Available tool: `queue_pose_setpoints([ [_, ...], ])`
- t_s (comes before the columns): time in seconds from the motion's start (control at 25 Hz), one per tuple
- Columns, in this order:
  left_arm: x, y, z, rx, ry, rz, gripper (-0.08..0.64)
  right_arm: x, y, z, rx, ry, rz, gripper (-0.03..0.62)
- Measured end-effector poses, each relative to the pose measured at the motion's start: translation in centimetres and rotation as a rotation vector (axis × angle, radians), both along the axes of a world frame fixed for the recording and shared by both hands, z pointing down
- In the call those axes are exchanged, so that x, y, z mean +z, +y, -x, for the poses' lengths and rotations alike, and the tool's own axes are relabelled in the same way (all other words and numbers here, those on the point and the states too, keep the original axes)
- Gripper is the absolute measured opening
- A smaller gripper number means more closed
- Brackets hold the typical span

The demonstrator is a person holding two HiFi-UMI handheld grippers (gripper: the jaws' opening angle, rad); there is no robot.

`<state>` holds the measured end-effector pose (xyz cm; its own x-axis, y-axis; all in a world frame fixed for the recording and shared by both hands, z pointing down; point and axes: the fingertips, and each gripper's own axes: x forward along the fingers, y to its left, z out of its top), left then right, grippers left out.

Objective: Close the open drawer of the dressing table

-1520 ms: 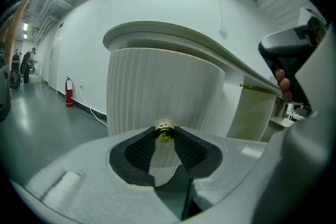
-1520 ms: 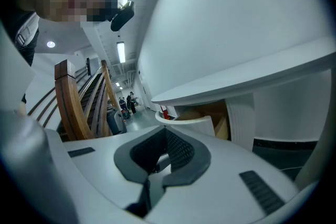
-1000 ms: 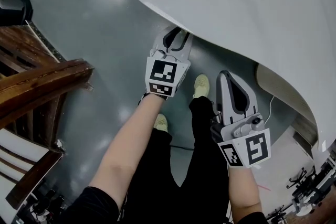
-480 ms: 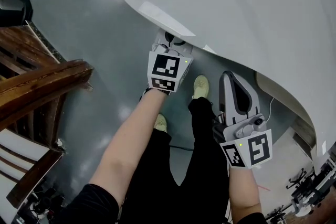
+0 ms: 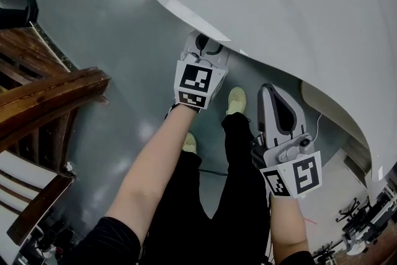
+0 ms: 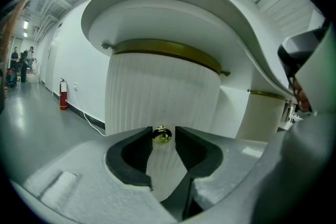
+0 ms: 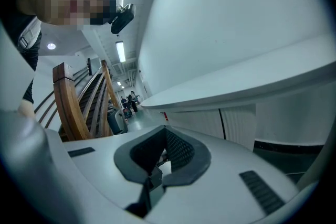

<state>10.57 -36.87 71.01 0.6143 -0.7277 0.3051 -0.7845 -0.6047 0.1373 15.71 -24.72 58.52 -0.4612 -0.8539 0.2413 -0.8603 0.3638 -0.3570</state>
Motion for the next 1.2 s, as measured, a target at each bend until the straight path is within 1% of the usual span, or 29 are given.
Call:
queue_pose_setpoints([
  [0.24,-1.9,1.6,1.1,0.013,0.003,0.004,0.123,-2.1,0.8,1.4,-0.014,0.008,-0.010,0.014],
  [0.36,-3.0,3.5,2.0,0.021,0.016,0.028,0.123,-3.2,1.4,2.3,-0.021,0.012,-0.008,0.014],
  [0.52,-5.8,6.0,3.3,0.042,0.031,0.041,0.117,-5.0,1.9,3.5,-0.027,0.019,-0.016,0.014],
  [0.8,-13.3,8.6,5.4,0.033,0.068,0.025,0.087,-8.7,2.5,4.5,-0.007,0.029,-0.029,0.014],
  [1.08,-22.0,12.6,5.8,0.067,0.097,0.011,0.033,-13.5,4.0,5.5,0.000,0.058,-0.046,0.014],
  [1.2,-25.7,14.2,6.3,0.076,0.104,0.009,0.021,-16.0,4.7,6.4,-0.003,0.065,-0.055,0.014],
])
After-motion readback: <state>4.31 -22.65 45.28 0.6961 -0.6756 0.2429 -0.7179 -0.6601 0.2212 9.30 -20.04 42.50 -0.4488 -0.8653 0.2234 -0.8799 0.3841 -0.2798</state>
